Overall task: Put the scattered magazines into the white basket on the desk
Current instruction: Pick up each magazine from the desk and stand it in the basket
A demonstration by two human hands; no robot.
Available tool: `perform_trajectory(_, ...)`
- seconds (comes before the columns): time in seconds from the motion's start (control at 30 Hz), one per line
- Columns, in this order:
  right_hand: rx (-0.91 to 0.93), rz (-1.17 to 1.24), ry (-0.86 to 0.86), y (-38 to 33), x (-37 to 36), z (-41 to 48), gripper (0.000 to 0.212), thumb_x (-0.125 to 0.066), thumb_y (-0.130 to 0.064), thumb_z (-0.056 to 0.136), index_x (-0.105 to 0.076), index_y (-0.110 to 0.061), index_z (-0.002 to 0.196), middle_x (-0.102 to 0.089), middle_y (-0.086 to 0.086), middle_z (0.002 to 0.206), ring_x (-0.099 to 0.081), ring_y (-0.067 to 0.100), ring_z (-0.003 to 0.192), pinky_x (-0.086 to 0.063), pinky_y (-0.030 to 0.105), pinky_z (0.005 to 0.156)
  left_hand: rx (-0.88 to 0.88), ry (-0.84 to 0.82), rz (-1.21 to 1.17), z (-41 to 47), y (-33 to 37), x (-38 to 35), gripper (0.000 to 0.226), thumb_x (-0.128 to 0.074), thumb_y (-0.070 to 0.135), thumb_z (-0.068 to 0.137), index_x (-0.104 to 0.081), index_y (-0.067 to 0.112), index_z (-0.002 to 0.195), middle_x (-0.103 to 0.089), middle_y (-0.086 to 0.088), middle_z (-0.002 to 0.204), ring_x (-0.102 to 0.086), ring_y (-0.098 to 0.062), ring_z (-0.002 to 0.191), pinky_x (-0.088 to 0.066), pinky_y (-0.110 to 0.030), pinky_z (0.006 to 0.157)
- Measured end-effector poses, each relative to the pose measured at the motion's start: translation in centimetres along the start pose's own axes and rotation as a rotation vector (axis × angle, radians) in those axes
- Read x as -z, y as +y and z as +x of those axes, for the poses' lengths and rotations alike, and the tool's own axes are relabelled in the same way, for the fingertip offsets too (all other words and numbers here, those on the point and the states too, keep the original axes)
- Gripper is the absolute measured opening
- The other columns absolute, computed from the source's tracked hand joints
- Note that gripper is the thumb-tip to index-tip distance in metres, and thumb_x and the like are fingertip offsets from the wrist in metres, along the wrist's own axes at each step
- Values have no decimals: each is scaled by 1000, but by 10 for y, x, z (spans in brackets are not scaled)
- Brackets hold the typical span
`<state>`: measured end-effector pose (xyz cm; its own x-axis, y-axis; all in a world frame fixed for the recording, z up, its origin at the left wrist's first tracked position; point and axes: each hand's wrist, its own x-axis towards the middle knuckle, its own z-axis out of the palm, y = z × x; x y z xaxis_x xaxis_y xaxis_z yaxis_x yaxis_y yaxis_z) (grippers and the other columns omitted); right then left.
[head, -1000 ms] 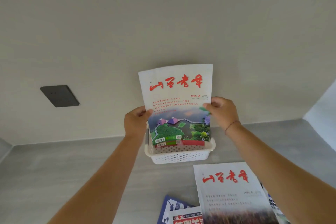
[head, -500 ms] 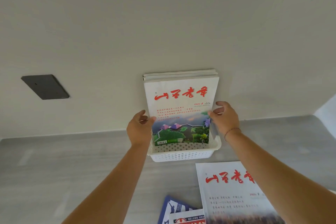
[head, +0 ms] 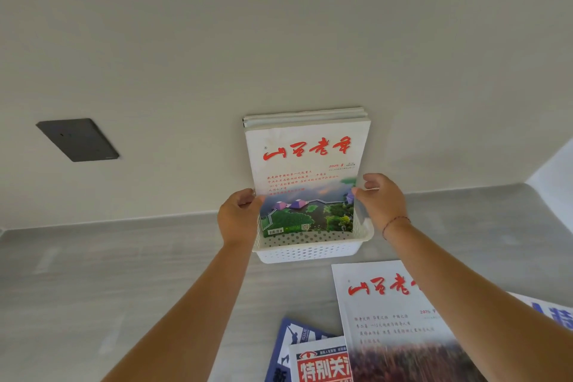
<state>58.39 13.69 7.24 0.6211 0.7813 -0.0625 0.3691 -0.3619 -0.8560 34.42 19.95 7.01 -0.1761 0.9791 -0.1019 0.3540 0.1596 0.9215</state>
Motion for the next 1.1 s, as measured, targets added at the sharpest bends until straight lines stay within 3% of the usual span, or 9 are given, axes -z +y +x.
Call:
perform_trajectory(0.07, 11, 8, 36, 8, 10, -10, 40, -66, -26, 81, -56, -15, 119, -55, -2, 110, -54, 14, 94, -43, 28, 81, -9, 30, 33, -11, -9, 5, 36, -69, 28, 80, -61, 15, 113, -67, -2, 111, -60, -16, 94, -46, -26, 77)
perform_trajectory(0.23, -22, -53, 94, 53, 41, -70, 40, -66, -24, 81, -55, -15, 118, -51, 7, 122, -54, 17, 101, -42, 25, 79, -14, 115, 47, -65, -49, 17, 43, -71, 25, 79, -56, 15, 118, -55, -4, 118, -53, -15, 100, -43, -28, 80)
perform_trajectory(0.3, -80, -111, 76, 76, 51, -101, 42, -66, -27, 81, -54, -16, 120, -47, 8, 125, -53, 19, 100, -43, 23, 77, 31, 49, 81, -97, -67, 16, 42, -70, 27, 80, -55, 18, 117, -53, -1, 116, -51, -13, 98, -42, -27, 78)
perform_trajectory(0.43, -268, -243, 43, 116, 70, -158, 51, -68, -34, 79, -51, -15, 124, -44, 12, 131, -50, 31, 114, -43, 42, 93, 119, -173, 62, -159, -93, 5, 37, -68, 28, 81, -56, 18, 114, -58, 0, 108, -57, -15, 93, -45, -27, 72)
perform_trajectory(0.57, -367, -311, 56, 145, 86, -208, 54, -70, -36, 77, -52, -14, 123, -51, 13, 125, -52, 30, 111, -46, 43, 94, 211, -369, 127, -208, -104, -7, 17, -68, 33, 78, -60, 22, 88, -61, 2, 80, -56, -13, 67, -40, -25, 52)
perform_trajectory(0.67, -371, -284, 61, 159, 94, -234, 54, -71, -35, 76, -53, -13, 123, -54, 12, 125, -53, 29, 112, -47, 46, 96, 273, -501, 47, -225, -105, -18, 21, -70, 32, 78, -55, 25, 92, -64, 8, 86, -61, -14, 84, -47, -27, 70)
perform_trajectory(0.77, -359, -228, 55, 165, 99, -245, 60, -71, -33, 77, -48, -13, 128, -47, 10, 132, -47, 28, 120, -41, 45, 102, 424, -587, -79, -230, -100, -31, 34, -72, 29, 78, -62, 13, 107, -68, -1, 100, -64, -21, 97, -52, -39, 90)
perform_trajectory(0.9, -382, -173, 39, 168, 101, -248, 66, -73, -35, 75, -44, -16, 131, -43, 10, 135, -45, 29, 122, -40, 46, 102, 473, -667, -76, -227, -92, -40, 28, -69, 27, 82, -65, 16, 108, -66, 0, 103, -60, -21, 98, -48, -40, 93)
perform_trajectory(1.1, -407, -4, -46, 169, 105, -246, 74, -74, -31, 76, -36, -12, 137, -47, 13, 131, -49, 28, 119, -42, 37, 98, 299, -780, -19, -227, -85, -45, 30, -65, 15, 85, -50, 24, 109, -62, 0, 109, -59, -19, 101, -47, -38, 91)
